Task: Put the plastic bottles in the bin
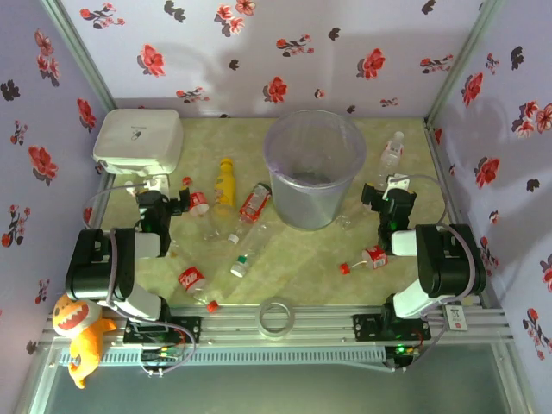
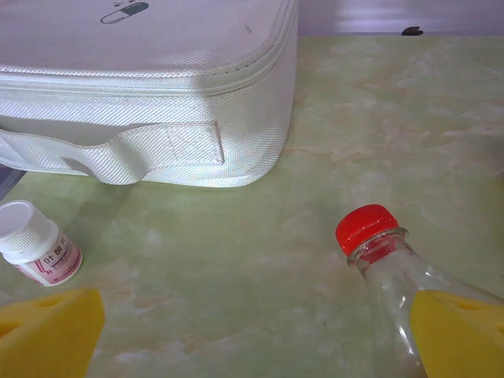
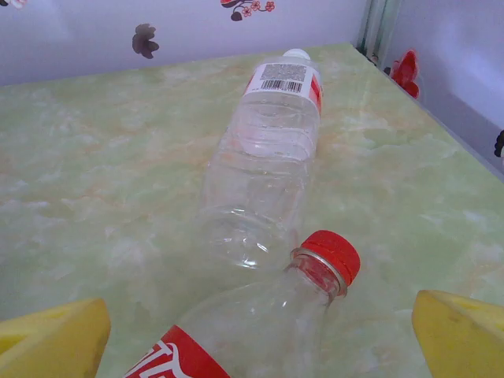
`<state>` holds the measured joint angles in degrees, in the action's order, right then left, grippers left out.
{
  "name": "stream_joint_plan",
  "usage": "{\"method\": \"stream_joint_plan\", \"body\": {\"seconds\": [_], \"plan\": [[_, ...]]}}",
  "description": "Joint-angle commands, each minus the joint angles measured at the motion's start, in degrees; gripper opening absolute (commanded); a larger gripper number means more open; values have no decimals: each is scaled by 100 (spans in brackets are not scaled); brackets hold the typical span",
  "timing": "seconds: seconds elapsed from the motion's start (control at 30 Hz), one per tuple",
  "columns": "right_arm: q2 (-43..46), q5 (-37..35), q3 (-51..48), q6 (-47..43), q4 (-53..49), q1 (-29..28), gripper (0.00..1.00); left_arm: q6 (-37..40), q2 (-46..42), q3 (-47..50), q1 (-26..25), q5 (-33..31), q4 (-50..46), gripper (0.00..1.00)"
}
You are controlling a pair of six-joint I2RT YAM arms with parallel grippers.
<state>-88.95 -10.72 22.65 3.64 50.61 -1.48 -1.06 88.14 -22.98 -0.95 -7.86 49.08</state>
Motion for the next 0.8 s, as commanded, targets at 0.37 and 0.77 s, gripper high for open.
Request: {"method": "stream_joint_plan", "body": {"seconds": [0.37, 0.77], "plan": [[-47, -68, -29, 146, -5, 24, 99, 57, 36, 31, 44, 43, 145, 100], [-62, 17, 16, 185, -80, 68, 99, 19, 31, -4, 85, 109, 88, 100]]}}
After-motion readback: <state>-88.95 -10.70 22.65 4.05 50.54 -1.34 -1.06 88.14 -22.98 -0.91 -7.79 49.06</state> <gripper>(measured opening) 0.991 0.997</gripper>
